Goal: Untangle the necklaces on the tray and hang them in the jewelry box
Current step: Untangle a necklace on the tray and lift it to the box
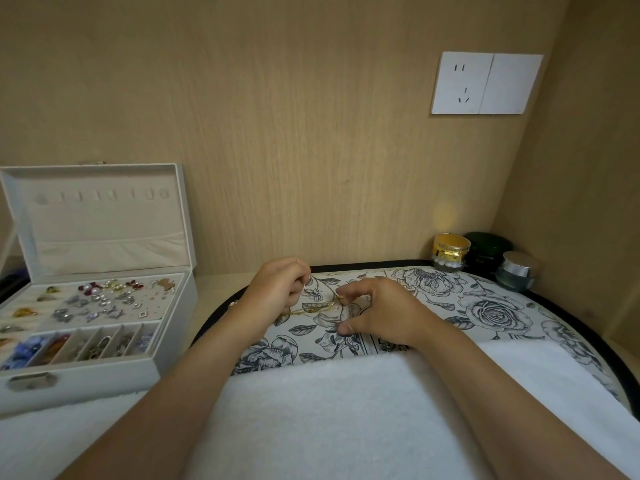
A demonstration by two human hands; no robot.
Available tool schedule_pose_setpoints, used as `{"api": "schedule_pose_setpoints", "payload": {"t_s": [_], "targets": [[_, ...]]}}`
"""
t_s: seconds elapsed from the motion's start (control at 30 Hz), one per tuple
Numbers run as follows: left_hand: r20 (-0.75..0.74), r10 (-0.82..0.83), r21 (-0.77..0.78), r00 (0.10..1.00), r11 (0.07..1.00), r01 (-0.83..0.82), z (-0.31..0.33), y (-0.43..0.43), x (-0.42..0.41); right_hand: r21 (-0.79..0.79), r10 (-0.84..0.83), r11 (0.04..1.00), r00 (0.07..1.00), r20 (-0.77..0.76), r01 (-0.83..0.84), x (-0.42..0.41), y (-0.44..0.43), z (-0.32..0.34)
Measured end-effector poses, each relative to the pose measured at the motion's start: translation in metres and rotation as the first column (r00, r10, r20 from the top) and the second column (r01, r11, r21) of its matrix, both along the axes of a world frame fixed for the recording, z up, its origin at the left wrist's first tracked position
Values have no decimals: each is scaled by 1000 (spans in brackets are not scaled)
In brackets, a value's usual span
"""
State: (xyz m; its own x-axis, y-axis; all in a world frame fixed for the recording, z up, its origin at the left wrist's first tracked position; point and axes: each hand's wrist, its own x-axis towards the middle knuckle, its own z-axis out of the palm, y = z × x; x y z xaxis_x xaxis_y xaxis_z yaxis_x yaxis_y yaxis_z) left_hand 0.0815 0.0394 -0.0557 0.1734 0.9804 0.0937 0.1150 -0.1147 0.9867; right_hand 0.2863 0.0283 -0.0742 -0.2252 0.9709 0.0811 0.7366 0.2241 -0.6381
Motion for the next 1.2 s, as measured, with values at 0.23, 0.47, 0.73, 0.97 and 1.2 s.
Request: {"api": "schedule_pose_setpoints", "payload": {"t_s": [0.23,0.47,0.73,0.97,1.2], "targets": [[20,39,82,999,996,-41,6,-5,-4,6,-33,999,998,45,33,7,2,0],[-449,-215,52,867,963,265,8,-7,-12,-87,17,996,999,42,-13,25,-5,13],[-733,-199,5,650,954,298,15,-11,-11,196,-93,979,973,213,51,19,2,10],[-771,212,379,600,910,166,-9,11,-31,196,87,968,939,332,-159,-6,28,4],[-789,149,339,596,915,219,-29,21,-43,194,54,967,879,474,-164,-14,52,10]]}}
